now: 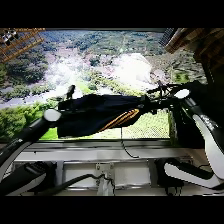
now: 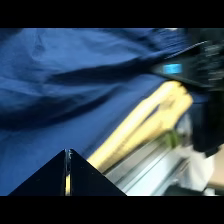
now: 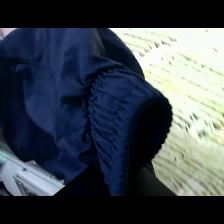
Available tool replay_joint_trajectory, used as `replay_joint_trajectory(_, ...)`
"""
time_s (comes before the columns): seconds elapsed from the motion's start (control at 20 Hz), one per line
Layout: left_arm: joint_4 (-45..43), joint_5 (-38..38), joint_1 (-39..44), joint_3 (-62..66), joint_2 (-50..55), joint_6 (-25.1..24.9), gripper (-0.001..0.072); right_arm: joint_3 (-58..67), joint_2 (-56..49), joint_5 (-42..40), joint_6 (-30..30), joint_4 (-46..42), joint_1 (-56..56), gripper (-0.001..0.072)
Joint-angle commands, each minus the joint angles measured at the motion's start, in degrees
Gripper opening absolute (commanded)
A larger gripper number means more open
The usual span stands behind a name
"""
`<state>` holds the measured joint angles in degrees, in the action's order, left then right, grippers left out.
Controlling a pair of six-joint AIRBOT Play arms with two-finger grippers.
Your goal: Fold the clothes and pants, and hang the long-sleeved shirts on hangers.
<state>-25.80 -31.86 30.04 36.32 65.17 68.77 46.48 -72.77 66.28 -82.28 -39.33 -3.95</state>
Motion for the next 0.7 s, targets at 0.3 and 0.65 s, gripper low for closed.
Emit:
replay_joint_trajectory(0.3,2.93,4.72,14.19,10.47,19.56,1.97,0.0006,4.98,11.06,11.47,-14.80,-12.00,0.02,0.0035)
replay_joint_trajectory(0.65,5.31,8.98,19.67,10.49,19.56,1.97,0.0006,15.76,12.57,14.84,-21.33,-13.88,0.61,0.0035)
